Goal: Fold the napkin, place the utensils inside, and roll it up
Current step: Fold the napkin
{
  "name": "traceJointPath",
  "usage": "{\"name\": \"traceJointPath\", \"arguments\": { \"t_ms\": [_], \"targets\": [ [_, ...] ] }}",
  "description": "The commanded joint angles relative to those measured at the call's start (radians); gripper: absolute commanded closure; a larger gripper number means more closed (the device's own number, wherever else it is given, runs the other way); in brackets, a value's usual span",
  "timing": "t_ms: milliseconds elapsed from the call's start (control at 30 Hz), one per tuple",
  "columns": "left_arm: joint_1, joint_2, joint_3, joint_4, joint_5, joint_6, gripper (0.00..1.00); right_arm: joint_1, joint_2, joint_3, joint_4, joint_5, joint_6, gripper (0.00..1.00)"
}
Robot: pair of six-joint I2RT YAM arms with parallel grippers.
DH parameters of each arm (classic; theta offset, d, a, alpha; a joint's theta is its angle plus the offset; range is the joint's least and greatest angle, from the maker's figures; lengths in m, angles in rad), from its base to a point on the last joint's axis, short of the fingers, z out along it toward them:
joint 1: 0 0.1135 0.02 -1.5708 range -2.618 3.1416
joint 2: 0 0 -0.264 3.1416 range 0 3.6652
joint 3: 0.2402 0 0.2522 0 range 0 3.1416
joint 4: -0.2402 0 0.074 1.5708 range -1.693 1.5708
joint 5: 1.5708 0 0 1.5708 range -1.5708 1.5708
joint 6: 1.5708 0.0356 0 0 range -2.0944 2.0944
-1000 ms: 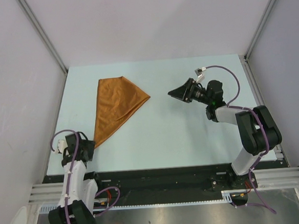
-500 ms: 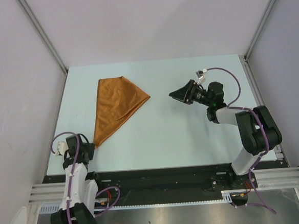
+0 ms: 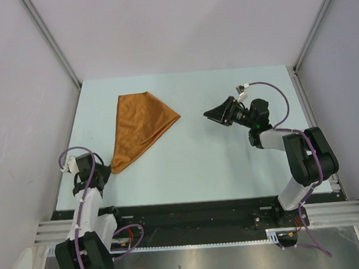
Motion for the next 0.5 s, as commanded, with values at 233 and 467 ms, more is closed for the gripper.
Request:
{"name": "traceJointPath", "arguments": {
  "t_ms": [233, 467],
  "targets": [
    [-0.332, 0.374, 0.456, 0.258, -0.016, 0.335, 1.0, -0.005, 0.021, 0.007, 0.037, -0.017, -0.002, 0.36],
    [-0.522, 0.732, 0.752, 0.264, -0.059, 0.447, 1.0, -0.005, -0.006, -0.008, -0.005, -0.015, -0.024, 0.36]
  ]
}}
